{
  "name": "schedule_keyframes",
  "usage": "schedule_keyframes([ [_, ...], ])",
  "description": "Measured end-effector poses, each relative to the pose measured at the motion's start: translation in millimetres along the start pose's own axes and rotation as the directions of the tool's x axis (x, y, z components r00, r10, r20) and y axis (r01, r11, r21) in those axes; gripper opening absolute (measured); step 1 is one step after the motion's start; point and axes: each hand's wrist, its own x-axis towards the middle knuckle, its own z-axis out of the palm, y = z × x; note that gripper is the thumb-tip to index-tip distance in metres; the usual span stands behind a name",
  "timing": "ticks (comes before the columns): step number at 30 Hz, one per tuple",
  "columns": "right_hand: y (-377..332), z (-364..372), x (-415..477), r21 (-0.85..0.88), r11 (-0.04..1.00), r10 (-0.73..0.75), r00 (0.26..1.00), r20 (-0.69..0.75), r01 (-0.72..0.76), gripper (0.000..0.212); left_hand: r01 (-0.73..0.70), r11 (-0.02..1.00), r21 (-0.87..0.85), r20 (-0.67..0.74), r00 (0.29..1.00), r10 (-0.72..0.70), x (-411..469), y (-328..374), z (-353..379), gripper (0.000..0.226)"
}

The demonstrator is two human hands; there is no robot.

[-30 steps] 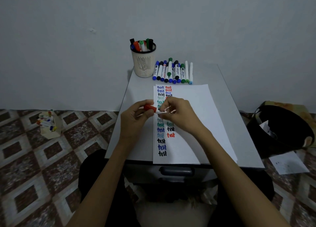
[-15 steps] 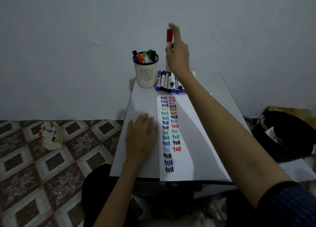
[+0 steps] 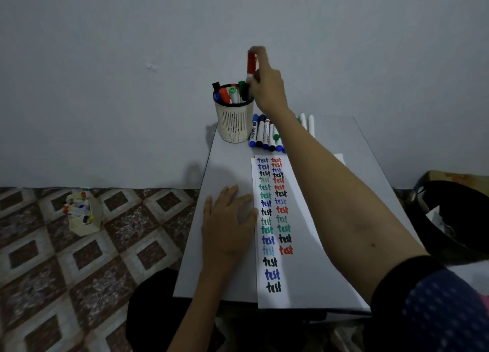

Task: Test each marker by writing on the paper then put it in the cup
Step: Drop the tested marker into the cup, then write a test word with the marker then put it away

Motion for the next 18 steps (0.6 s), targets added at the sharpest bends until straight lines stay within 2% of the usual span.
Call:
schedule_keyframes([
  [3,9,4,-10,-0.107,0.994,-0.006,0.996,0.088,0.015,0.027,0.004,1.000,-0.001,-0.004,1.000,-0.004,0,0,0,0.038],
  [5,14,3,-17,-0.084,0.996,-0.001,0.996,0.094,0.009,0.031,0.002,1.000,0.001,-0.004,1.000,-0.002,0,0,0,0.039],
  [8,26,-10,-27,-0.093,0.995,0.034,0.999,0.014,-0.033,0.041,-0.003,1.000,-0.008,-0.010,1.000,0.002,0,0,0,0.039],
  [10,40,-23,-34,-0.172,0.972,0.152,0.986,-0.065,-0.161,0.048,0.002,1.000,-0.008,-0.013,1.000,-0.002,0,-1,0,0.038],
  [13,69,-50,-49,-0.328,0.834,0.423,0.896,-0.137,-0.444,0.040,0.011,1.000,-0.012,-0.007,1.000,-0.011,0,-1,0,0.037],
  [15,89,-67,-63,-0.391,0.742,0.567,0.821,-0.068,-0.545,0.030,0.013,1.000,-0.016,-0.011,1.000,-0.013,0,0,0,0.037],
  [18,105,-79,-79,-0.371,0.724,0.639,0.768,0.045,-0.582,0.023,0.016,1.000,-0.009,-0.016,1.000,-0.016,0,1,0,0.036],
])
